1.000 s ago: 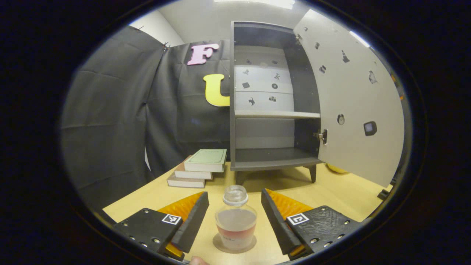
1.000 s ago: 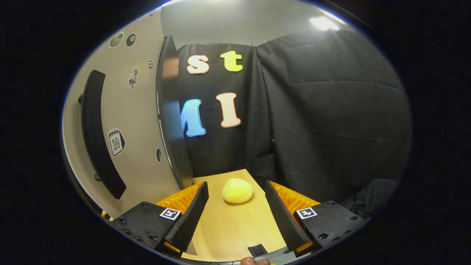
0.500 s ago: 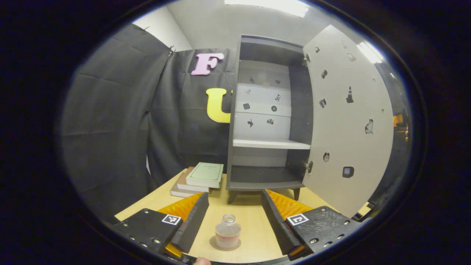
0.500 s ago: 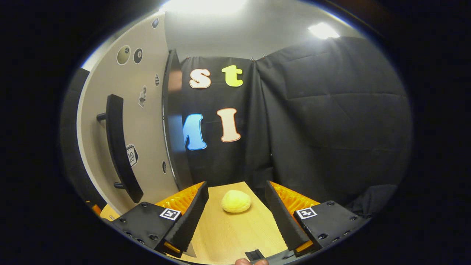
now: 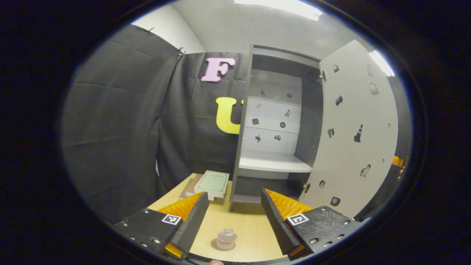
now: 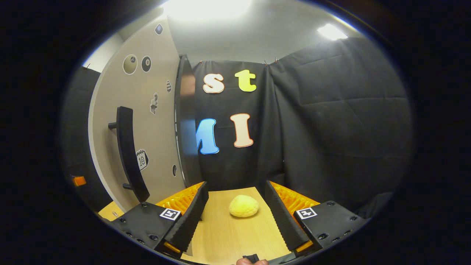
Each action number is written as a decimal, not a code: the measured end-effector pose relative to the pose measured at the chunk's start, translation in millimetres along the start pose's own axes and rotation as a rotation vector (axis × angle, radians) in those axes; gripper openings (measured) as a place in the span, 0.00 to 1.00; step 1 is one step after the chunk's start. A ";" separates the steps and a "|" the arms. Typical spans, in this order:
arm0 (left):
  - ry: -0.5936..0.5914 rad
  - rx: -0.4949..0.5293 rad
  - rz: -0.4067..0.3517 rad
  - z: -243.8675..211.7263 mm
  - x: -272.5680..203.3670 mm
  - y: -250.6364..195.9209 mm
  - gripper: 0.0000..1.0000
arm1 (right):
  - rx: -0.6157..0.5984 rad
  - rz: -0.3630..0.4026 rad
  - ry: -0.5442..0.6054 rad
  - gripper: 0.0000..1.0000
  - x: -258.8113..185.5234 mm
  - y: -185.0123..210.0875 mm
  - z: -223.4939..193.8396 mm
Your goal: Open the cabinet door with the right hand, grasp the bottle in the cabinet with the left hand and place it on the coaster, then close the cabinet door with the right hand.
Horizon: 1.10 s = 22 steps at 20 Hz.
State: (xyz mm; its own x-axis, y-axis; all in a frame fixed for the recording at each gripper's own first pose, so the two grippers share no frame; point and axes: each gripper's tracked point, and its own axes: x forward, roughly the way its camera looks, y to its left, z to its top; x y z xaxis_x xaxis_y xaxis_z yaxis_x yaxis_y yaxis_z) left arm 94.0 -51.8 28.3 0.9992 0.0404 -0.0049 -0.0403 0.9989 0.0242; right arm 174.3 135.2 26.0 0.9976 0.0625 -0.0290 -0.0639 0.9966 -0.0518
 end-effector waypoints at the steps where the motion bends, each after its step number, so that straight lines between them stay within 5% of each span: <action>1: -0.001 0.023 0.008 9.1 -2.1 -0.6 0.86 | 0.006 0.014 0.002 0.98 -0.6 -0.8 1.2; 12: -0.003 0.018 0.070 33.1 -44.1 -50.2 0.88 | 0.130 0.278 0.068 0.98 8.0 45.2 3.4; 22: 0.013 -0.001 -0.038 18.6 -7.4 -21.2 0.88 | 0.143 0.207 0.066 0.98 0.9 74.9 26.0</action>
State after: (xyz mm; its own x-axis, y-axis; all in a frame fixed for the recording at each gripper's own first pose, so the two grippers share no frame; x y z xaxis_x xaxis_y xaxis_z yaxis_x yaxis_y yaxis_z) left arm 87.5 -73.8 46.4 0.9998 0.0028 -0.0183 -0.0024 0.9997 0.0229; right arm 171.0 211.4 48.1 0.9595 0.2671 -0.0895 -0.2577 0.9606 0.1038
